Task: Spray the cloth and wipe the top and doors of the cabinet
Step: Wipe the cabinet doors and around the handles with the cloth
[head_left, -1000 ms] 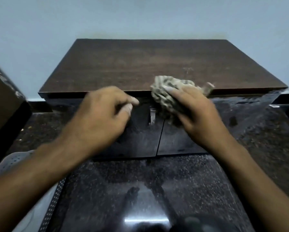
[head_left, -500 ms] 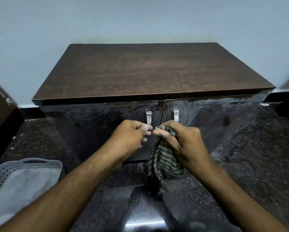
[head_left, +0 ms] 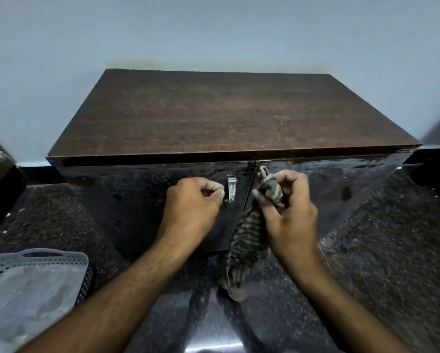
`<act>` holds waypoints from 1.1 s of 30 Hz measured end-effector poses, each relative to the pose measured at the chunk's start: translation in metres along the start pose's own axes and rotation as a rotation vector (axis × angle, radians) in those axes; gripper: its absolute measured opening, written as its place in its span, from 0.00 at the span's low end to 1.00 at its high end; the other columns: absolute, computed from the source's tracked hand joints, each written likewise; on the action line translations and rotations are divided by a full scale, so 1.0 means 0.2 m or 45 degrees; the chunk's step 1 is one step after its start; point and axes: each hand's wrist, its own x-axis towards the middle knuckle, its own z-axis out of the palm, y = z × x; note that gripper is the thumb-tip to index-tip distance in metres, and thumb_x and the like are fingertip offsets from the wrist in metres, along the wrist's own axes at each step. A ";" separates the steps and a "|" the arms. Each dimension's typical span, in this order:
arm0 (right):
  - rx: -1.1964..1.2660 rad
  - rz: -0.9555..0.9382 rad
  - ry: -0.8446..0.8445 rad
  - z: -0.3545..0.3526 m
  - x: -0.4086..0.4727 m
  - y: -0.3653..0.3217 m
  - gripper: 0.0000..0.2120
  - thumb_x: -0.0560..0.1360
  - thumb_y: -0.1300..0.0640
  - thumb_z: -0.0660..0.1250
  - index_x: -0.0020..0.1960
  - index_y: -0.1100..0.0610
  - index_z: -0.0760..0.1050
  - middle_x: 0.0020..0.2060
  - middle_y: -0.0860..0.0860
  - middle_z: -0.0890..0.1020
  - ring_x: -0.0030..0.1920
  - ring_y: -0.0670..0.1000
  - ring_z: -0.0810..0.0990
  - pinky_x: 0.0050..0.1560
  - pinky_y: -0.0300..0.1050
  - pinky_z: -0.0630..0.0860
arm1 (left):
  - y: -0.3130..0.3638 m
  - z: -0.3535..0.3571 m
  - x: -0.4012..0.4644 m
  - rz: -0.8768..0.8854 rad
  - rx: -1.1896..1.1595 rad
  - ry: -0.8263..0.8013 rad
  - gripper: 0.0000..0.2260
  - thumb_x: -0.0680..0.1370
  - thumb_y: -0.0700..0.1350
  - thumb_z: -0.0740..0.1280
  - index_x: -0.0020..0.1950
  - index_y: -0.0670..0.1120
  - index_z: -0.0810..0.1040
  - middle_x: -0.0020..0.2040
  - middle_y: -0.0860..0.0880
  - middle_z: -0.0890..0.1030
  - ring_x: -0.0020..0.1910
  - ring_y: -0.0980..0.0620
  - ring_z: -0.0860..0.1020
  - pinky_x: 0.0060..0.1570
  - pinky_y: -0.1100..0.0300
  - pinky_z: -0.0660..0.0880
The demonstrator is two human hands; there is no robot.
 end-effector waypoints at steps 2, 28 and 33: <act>-0.118 -0.178 0.229 0.05 0.01 -0.01 0.13 0.71 0.70 0.72 0.53 0.58 0.80 0.47 0.49 0.81 0.48 0.41 0.79 0.51 0.31 0.74 | 0.01 -0.01 0.00 0.016 0.008 0.035 0.02 0.74 0.46 0.73 0.44 0.52 0.86 0.32 0.60 0.81 0.30 0.69 0.77 0.29 0.79 0.66; -0.288 -0.612 0.192 0.25 0.07 0.02 0.02 0.76 0.67 0.71 0.45 0.67 0.80 0.40 0.58 0.78 0.39 0.56 0.79 0.41 0.47 0.77 | 0.00 -0.07 -0.01 0.106 0.081 0.081 0.04 0.75 0.48 0.71 0.44 0.53 0.86 0.30 0.64 0.76 0.31 0.77 0.73 0.30 0.82 0.65; -0.360 -0.668 0.093 0.20 0.10 0.00 0.02 0.76 0.67 0.70 0.46 0.66 0.81 0.39 0.58 0.78 0.39 0.56 0.78 0.41 0.46 0.76 | 0.00 -0.09 -0.01 0.067 0.082 0.050 0.06 0.75 0.48 0.71 0.38 0.55 0.85 0.25 0.60 0.79 0.31 0.70 0.78 0.22 0.75 0.66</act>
